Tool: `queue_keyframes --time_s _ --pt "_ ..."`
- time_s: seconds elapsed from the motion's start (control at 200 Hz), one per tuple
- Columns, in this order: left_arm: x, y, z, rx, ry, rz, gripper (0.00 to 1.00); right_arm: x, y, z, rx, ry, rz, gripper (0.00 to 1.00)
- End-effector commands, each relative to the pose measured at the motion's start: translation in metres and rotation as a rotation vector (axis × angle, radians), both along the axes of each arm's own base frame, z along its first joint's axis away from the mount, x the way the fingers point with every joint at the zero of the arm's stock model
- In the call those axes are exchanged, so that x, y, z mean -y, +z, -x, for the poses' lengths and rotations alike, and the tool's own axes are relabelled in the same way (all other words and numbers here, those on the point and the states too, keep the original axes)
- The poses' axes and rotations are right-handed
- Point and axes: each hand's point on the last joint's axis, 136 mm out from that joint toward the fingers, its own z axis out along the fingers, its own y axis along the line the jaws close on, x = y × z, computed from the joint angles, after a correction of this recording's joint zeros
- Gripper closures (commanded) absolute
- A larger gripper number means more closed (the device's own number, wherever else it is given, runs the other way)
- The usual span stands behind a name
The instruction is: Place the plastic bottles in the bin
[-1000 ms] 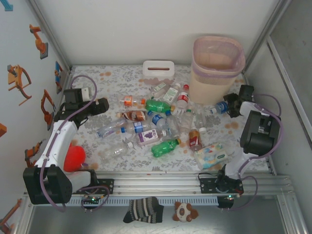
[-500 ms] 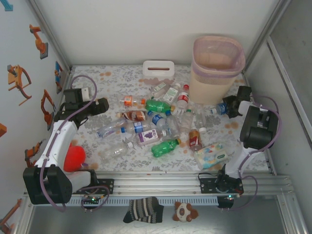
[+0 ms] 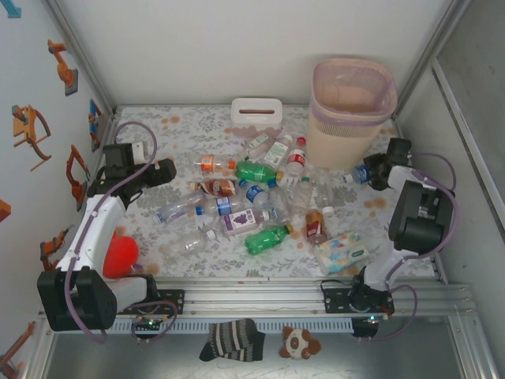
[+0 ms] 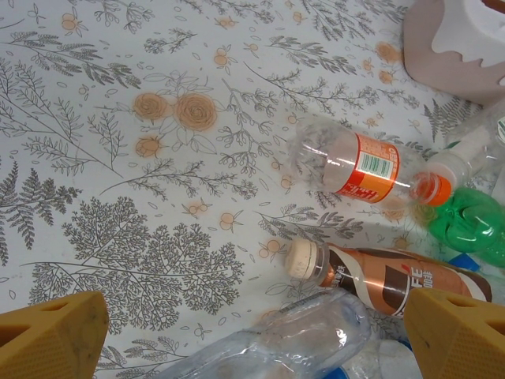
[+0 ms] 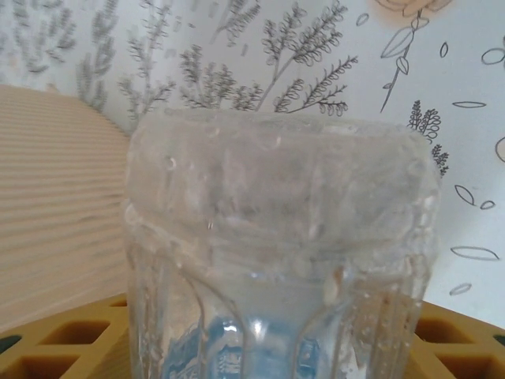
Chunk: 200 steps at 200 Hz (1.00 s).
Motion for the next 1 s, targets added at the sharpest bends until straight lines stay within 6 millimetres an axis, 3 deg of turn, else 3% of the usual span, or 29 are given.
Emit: queue_keyframes --time_s 0.0,0.26,0.571,0.996 --pt "0.003 -0.001 0.000 -0.015 -0.003 0.013 0.04 0.003 0.028 0.011 0.039 -0.001 0.056 0.43" --pt "0.007 -0.005 -0.004 -0.023 -0.015 0.029 0.04 -0.002 0.083 0.037 0.120 0.015 0.113 0.43" --pt "0.009 -0.006 -0.007 -0.020 -0.018 0.032 0.04 -0.010 0.172 0.062 0.266 0.061 0.197 0.43" --pt "0.013 -0.009 -0.008 -0.032 -0.028 0.039 0.04 -0.038 0.300 0.065 0.519 0.141 0.259 0.43"
